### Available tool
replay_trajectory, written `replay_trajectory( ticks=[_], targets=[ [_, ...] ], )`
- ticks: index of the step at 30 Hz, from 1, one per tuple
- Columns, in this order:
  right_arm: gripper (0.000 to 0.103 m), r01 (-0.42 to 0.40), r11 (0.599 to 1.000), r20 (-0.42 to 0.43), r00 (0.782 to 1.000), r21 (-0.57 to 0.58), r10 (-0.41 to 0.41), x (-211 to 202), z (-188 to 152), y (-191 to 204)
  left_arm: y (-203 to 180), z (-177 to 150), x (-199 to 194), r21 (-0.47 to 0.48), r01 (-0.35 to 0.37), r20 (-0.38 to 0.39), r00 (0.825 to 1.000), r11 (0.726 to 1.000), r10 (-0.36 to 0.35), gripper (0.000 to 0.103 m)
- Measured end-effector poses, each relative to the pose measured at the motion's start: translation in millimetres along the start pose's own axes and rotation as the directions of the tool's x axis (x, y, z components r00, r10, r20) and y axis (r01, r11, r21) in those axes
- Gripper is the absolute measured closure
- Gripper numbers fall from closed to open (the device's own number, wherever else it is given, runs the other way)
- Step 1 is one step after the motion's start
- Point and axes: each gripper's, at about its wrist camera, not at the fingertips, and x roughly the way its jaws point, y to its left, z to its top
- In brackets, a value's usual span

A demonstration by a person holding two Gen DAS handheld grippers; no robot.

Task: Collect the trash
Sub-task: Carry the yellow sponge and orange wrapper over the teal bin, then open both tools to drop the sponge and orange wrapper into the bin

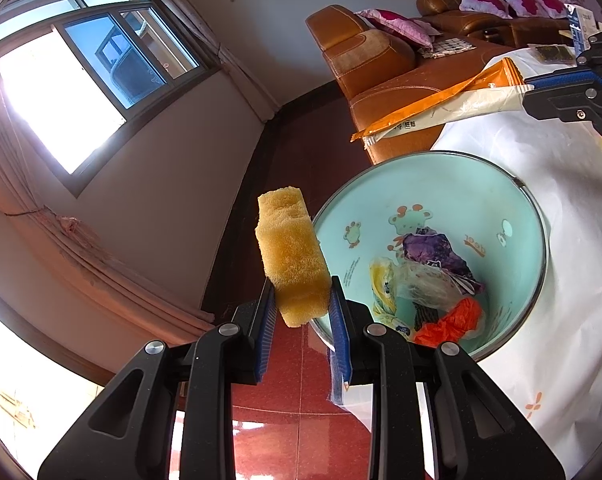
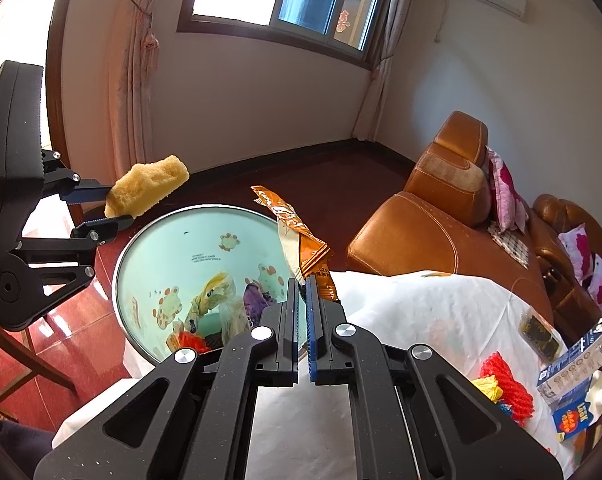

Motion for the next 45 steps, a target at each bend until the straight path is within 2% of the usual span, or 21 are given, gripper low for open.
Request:
replay_trajectory(
  ticks=[16,21,22,25,30,34,45],
  targets=[
    [0.098,-0.01,1.0,-0.002,1.0,-0.005,0.01,2.7,1.2,5.1,-4.3,0.8,-0.1,0.002,0.023,0.008,1.0,1.0,-0.023,0.074],
    [0.086,-0.011,1.0,-0.014,1.0,0.024,0.012,7.2,-1.9,-1.5,-6.7,0.5,-2.6,0.005,0.026,0.022,0.999,1.0,-0.026,0.062],
    [0.081,-0.011,1.0,-0.015,1.0,0.028,0.011,7.6,-2.7,-2.1,-7.0,0.6,-2.7,0.002,0.025,0.024,0.999,1.0,-0.025,0.058],
    [0.078,-0.012,0.999,-0.016,1.0,0.034,0.012,7.5,-3.8,-3.2,-5.9,0.6,-2.1,0.0,0.018,0.028,0.999,1.0,-0.018,0.048],
    [0.071,-0.013,0.999,-0.012,1.0,0.035,0.013,6.6,-3.7,-1.0,-5.9,0.7,-2.5,-0.003,0.011,0.029,1.0,1.0,-0.011,0.044],
    [0.06,-0.015,0.999,-0.01,1.0,0.033,0.015,6.3,-4.3,0.7,-5.1,-0.7,-3.5,-0.005,0.004,0.033,0.999,1.0,-0.004,0.038],
    [0.056,-0.008,0.999,-0.004,1.0,0.048,0.009,4.4,-5.4,-3.0,-2.4,-1.0,-3.0,-0.019,-0.009,0.031,0.999,1.0,0.01,0.034]
  ],
)
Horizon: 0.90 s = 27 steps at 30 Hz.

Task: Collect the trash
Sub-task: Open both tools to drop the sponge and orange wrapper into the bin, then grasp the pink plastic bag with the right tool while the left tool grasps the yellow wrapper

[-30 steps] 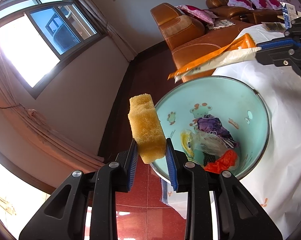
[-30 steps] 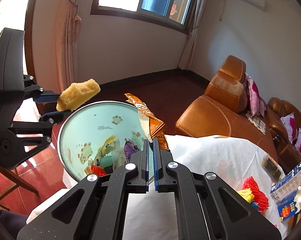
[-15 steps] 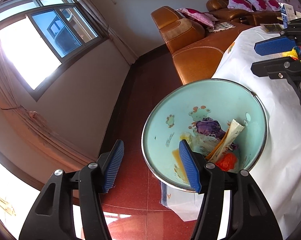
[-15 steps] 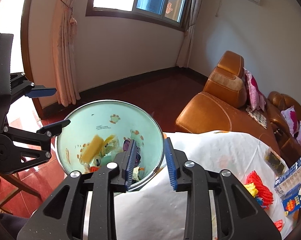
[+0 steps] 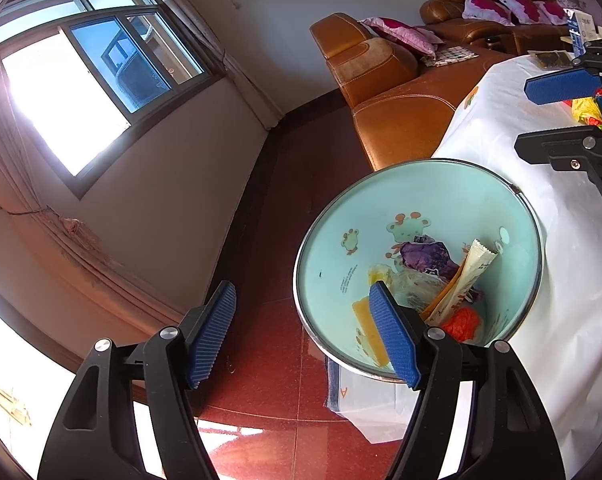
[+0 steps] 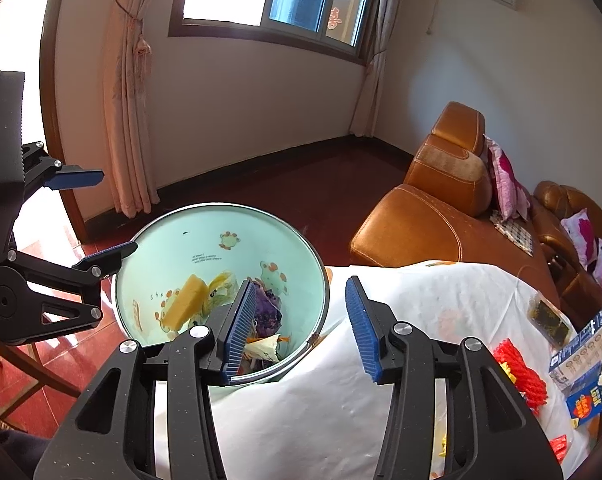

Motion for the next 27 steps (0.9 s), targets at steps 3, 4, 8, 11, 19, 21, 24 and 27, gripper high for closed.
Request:
replay_trajectory(
  ticks=[3,4,8,11,19,21,24,27],
  targets=[
    [0.056,-0.001,1.0,0.002,1.0,-0.002,0.001,0,0,0,0,0,0,0.002,-0.002,0.0,1.0,1.0,0.002,0.034],
    [0.056,0.0,1.0,0.002,1.0,-0.002,0.0,0,0,0,0,0,0,0.001,-0.002,0.0,1.0,1.0,0.002,0.033],
    [0.054,0.002,1.0,0.001,1.0,0.001,-0.002,0,-1,1,1,0,0,-0.001,-0.007,0.002,1.0,1.0,0.007,0.029],
    [0.05,0.006,1.0,0.002,1.0,0.001,-0.006,-1,-2,2,1,-1,0,-0.003,-0.009,0.002,1.0,1.0,0.009,0.028],
    [0.05,0.02,0.999,0.003,1.0,0.031,-0.02,-7,-4,-1,2,-1,0,-0.014,-0.021,0.001,1.0,1.0,0.021,0.019],
    [0.05,0.029,0.998,0.001,1.0,0.047,-0.029,-11,-7,-5,2,-2,0,-0.021,-0.018,-0.002,1.0,1.0,0.018,0.018],
    [0.049,0.049,0.996,0.0,0.999,0.076,-0.049,-23,-15,-14,-2,-2,-4,-0.021,-0.003,0.0,1.0,1.0,0.003,0.018],
    [0.044,0.075,0.991,-0.001,0.997,0.115,-0.076,-37,-26,-30,-9,0,-9,-0.013,0.005,0.011,1.0,1.0,-0.005,0.018]
  ],
)
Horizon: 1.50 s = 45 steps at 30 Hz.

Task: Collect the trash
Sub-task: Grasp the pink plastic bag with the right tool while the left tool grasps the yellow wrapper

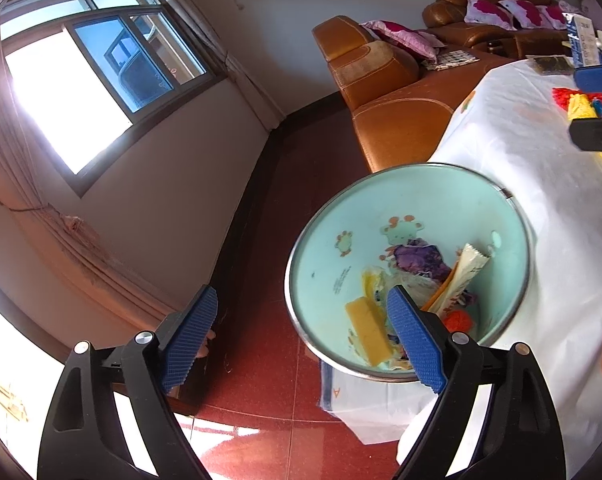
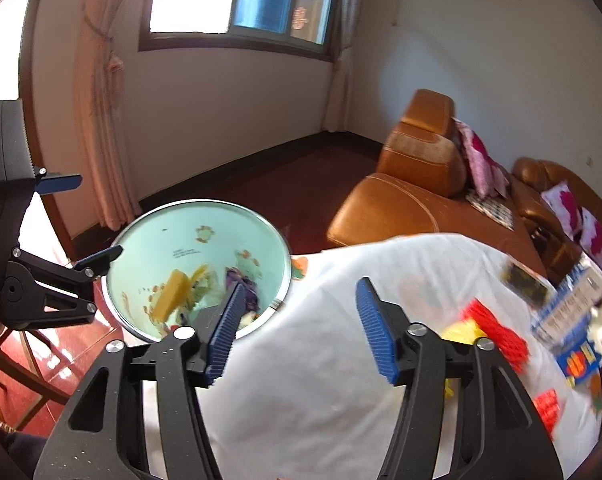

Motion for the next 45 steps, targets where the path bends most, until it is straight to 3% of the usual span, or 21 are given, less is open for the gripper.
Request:
replay_trajectory(
  ticks=[9,14,19,27,29,38,40,41,42,44,45],
  targets=[
    [0.044,0.129,0.974,-0.044,0.991,0.185,-0.123,-47,-49,-79,-41,12,-23,0.052,0.065,0.039,0.997,0.997,-0.067,0.017],
    [0.04,0.291,0.901,-0.114,0.956,0.32,-0.269,-79,-95,-136,-78,26,-37,0.088,0.129,0.062,0.989,0.988,-0.134,0.017],
    [0.037,0.371,0.834,-0.191,0.928,0.41,-0.319,-93,-133,-175,-123,51,-56,0.127,0.199,0.104,0.972,0.972,-0.213,0.016],
    [0.035,0.38,0.796,-0.214,0.925,0.471,-0.315,-107,-157,-201,-192,85,-71,0.204,0.278,0.136,0.941,0.939,-0.309,0.016],
    [0.026,0.381,0.787,-0.206,0.924,0.485,-0.321,-111,-162,-205,-207,91,-66,0.218,0.291,0.126,0.938,0.932,-0.323,0.016],
    [0.027,0.341,0.775,-0.207,0.94,0.532,-0.271,-108,-168,-222,-244,109,-36,0.234,0.346,0.034,0.931,0.909,-0.363,0.018],
    [0.028,0.319,0.784,-0.213,0.947,0.533,-0.24,-100,-164,-224,-249,110,-32,0.243,0.37,0.013,0.923,0.897,-0.384,0.033],
    [0.035,0.31,0.789,-0.22,0.949,0.53,-0.225,-97,-164,-224,-250,109,-31,0.246,0.386,-0.003,0.918,0.889,-0.398,0.039],
    [0.042,0.295,0.797,-0.237,0.952,0.527,-0.196,-91,-165,-224,-251,107,-29,0.244,0.406,-0.019,0.91,0.881,-0.414,0.048],
    [0.072,0.26,0.803,-0.261,0.956,0.536,-0.135,-82,-169,-224,-250,104,-30,0.248,0.431,-0.025,0.898,0.868,-0.439,0.062],
    [0.076,0.261,0.808,-0.272,0.954,0.528,-0.13,-80,-171,-223,-251,103,-31,0.254,0.433,-0.03,0.897,0.865,-0.441,0.074]
  ],
)
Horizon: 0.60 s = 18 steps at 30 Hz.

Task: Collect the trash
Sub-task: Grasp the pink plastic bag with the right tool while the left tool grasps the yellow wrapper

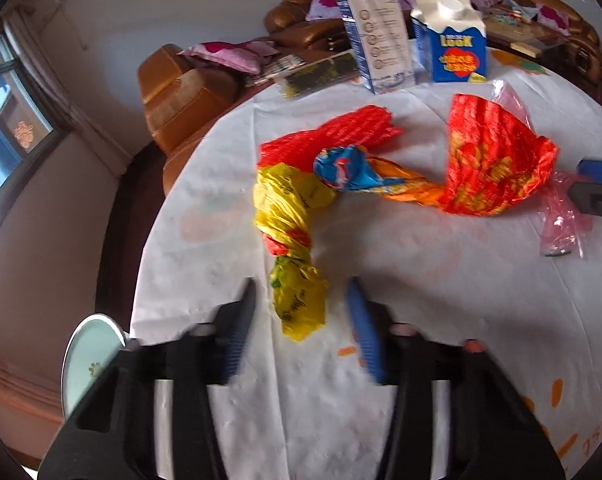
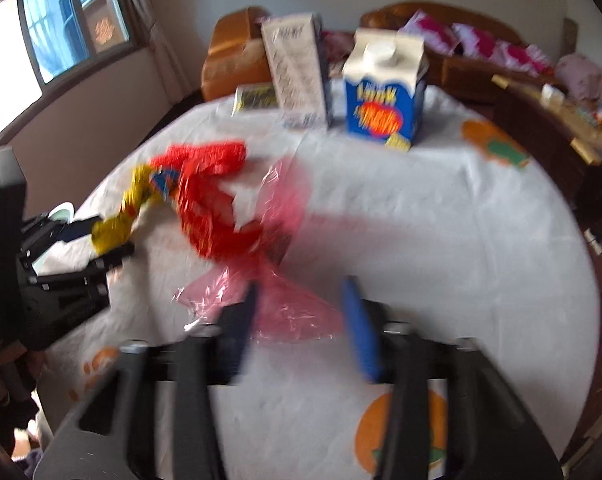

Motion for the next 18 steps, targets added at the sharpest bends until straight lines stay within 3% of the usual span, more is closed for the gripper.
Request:
replay_trajectory(
  ticks=[1,4,11,18],
  targets=[
    [0.086,-0.004,1.0,-0.001,1.0,-0.008,0.004,-1,-3,1,0,-1,-1,-0.001,0.008,-0.001,1.0,1.0,-0.008,0.079],
    [0.099,0.004,1.0,0.036,0.999,-0.012,-0.004,-13,-6,1,2,-4,-6,0.001,0.01,0.01,1.0,1.0,-0.01,0.08],
    [0.1,0.061,0.998,0.136,0.989,-0.03,-0.056,-46,-6,3,24,-15,-40,-0.029,-0.01,0.064,0.998,1.0,0.012,0.081],
    [0.1,0.025,0.994,0.197,0.98,-0.107,-0.003,-63,-1,34,56,-42,-66,-0.067,-0.06,0.077,0.995,0.996,0.065,0.081]
  ],
)
